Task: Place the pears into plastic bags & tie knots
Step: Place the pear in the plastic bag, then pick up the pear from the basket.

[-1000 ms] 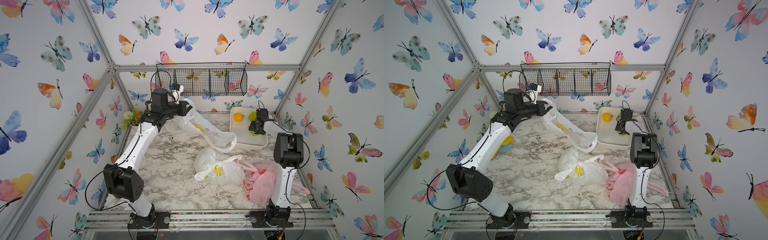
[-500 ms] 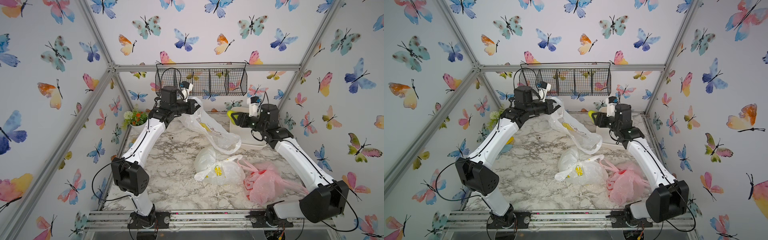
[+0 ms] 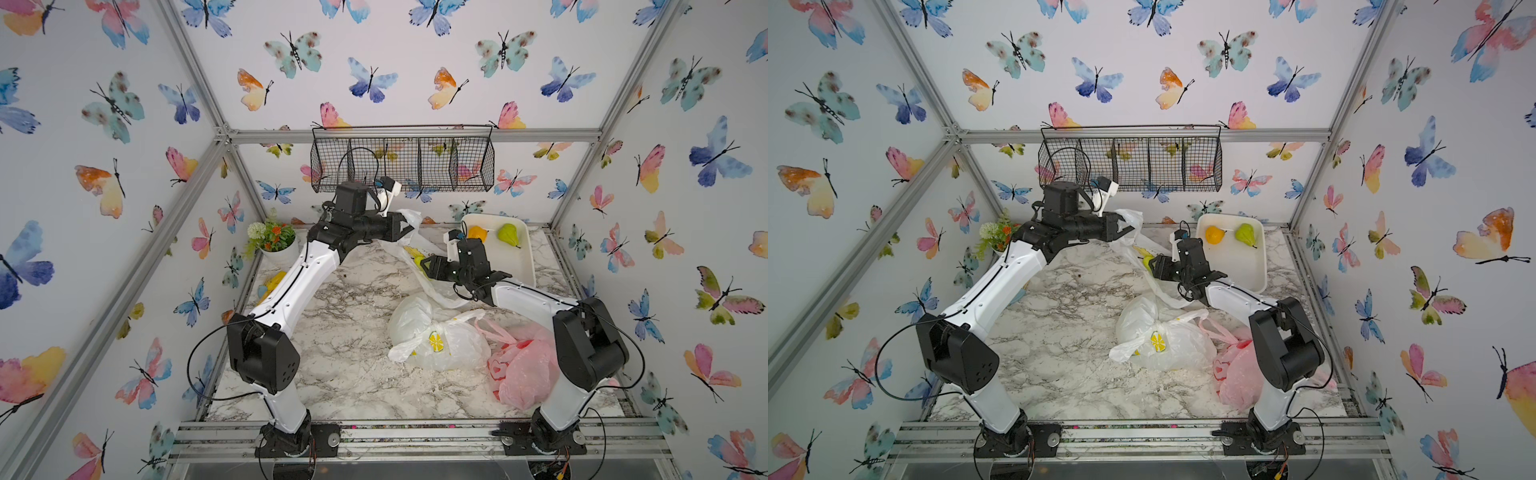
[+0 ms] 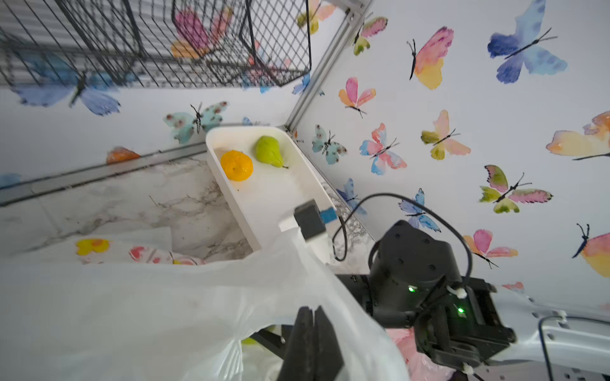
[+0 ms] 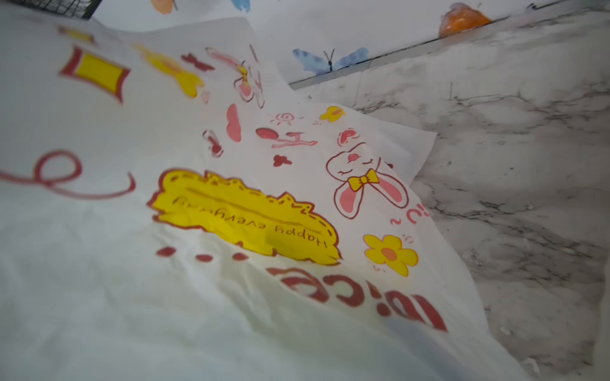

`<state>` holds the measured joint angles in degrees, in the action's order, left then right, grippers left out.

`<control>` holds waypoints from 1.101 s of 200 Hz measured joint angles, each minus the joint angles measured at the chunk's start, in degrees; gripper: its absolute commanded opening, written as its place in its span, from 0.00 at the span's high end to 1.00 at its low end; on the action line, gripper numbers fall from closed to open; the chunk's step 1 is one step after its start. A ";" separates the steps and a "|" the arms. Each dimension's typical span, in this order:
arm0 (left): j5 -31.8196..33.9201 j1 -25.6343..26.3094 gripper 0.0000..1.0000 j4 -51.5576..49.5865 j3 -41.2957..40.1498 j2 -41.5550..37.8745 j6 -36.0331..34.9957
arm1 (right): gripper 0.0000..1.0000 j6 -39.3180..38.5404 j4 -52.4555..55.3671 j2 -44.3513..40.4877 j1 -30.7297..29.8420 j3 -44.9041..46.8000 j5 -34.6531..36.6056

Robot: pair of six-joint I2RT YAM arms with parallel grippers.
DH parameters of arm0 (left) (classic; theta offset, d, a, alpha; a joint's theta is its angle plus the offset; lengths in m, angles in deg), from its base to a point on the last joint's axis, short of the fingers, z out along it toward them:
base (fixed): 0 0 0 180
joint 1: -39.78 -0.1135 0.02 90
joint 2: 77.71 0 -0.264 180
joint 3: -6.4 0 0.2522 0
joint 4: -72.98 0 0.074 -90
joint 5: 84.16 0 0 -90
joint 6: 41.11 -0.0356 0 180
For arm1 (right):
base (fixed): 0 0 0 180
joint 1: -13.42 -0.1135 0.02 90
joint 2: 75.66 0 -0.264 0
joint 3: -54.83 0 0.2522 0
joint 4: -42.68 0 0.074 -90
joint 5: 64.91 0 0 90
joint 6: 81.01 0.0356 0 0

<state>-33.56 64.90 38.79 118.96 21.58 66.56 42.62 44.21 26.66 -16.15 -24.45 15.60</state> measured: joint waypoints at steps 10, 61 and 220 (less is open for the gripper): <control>-0.83 0.52 1.00 -0.07 -2.21 0.00 0.59 | 0.39 1.33 -2.23 1.97 0.00 -0.04 0.92; -2.08 -0.13 1.00 1.77 -6.14 0.00 4.02 | 0.15 -3.32 3.82 5.68 0.42 -8.31 -0.46; 0.35 -0.63 1.00 8.72 -8.11 -1.29 8.44 | 0.17 2.60 17.46 33.70 21.24 -42.29 14.69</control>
<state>-33.21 64.27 47.51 110.86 20.29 74.99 45.22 61.68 60.36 5.10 -66.74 30.29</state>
